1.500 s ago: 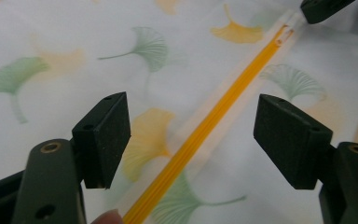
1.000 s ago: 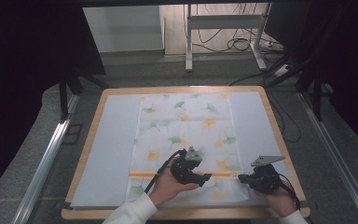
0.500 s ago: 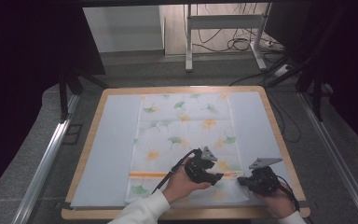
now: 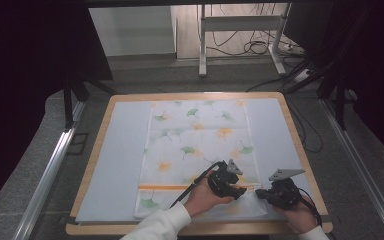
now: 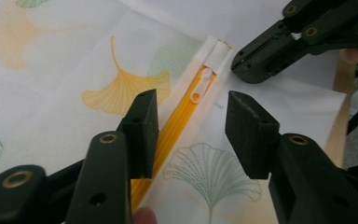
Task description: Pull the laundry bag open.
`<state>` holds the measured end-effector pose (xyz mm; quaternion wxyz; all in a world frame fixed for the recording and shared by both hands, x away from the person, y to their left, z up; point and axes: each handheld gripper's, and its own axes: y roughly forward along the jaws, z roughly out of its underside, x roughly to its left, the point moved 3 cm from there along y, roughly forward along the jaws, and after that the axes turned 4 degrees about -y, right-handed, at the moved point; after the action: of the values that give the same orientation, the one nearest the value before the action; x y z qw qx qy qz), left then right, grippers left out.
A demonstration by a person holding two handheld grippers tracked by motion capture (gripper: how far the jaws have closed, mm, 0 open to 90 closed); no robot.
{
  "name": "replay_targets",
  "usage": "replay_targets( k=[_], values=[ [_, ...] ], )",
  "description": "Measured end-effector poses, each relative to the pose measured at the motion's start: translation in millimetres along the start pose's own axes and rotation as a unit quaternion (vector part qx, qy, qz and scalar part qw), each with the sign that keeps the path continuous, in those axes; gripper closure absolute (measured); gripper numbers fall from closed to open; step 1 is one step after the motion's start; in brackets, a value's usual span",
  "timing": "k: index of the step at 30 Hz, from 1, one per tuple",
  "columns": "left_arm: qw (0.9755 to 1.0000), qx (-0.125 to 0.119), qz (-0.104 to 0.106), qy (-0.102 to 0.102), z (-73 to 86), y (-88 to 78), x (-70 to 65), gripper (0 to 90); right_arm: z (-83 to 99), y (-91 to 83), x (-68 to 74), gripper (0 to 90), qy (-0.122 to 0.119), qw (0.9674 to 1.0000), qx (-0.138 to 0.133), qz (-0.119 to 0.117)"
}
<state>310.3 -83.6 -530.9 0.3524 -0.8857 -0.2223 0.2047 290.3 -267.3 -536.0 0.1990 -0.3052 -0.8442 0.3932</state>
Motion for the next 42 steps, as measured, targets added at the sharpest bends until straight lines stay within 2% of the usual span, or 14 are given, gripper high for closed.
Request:
replay_targets(
  k=[1,5,11,14,20,23,25,28,34,37,39,41,42],
  values=[
    [1.0000,-0.004,-0.003,-0.001,-1.1,1.4,0.3,57.7,0.4,-0.1,-0.1,89.0,-0.001,1.0000,0.000,0.002],
    [1.0000,-0.006,-0.007,-0.002,-6.7,5.8,3.6,58.9,0.2,0.1,0.3,89.0,-0.002,1.0000,0.000,0.003],
    [0.9997,0.001,-0.019,0.012,-12.0,13.1,7.4,61.4,0.3,-0.2,0.0,89.0,-0.003,1.0000,0.000,0.001],
    [0.9998,0.001,-0.019,0.007,-12.4,18.4,8.2,62.3,0.4,-0.2,-0.2,89.0,-0.003,1.0000,0.000,0.000],
    [0.9994,0.013,-0.023,0.024,-10.7,24.3,8.4,62.2,0.8,-0.2,-1.0,89.0,-0.003,1.0000,-0.001,-0.002],
    [0.9984,0.013,-0.029,0.046,-10.2,24.8,7.0,60.0,1.0,-0.3,-1.8,89.0,-0.004,1.0000,-0.002,-0.003],
    [0.9985,0.012,-0.026,0.048,-9.8,25.4,5.7,59.5,1.0,-0.4,-2.0,89.0,-0.002,1.0000,-0.002,-0.003],
    [0.9972,0.018,-0.029,0.067,-9.3,25.1,3.8,58.8,1.1,-0.4,-2.4,89.0,-0.001,1.0000,-0.002,-0.003],
    [0.9975,0.017,-0.020,0.066,-9.8,25.9,3.1,58.2,1.3,-0.3,-3.5,89.0,0.001,1.0000,-0.003,-0.008],
    [0.9981,0.018,-0.005,0.059,-10.2,26.1,3.5,58.0,1.3,-0.4,-3.8,89.0,0.001,1.0000,-0.002,-0.009],
    [0.9981,0.021,-0.003,0.057,-10.5,26.3,3.4,58.0,1.4,-0.5,-3.9,89.0,0.001,1.0000,-0.002,-0.009],
    [0.9989,0.013,0.002,0.044,-11.2,28.3,0.8,58.6,1.4,-0.5,-3.8,89.0,0.002,1.0000,-0.002,-0.009],
    [0.9987,0.013,-0.002,0.049,-11.6,29.0,0.0,59.1,1.4,-0.4,-3.9,89.0,0.001,1.0000,-0.002,-0.009]
  ],
)
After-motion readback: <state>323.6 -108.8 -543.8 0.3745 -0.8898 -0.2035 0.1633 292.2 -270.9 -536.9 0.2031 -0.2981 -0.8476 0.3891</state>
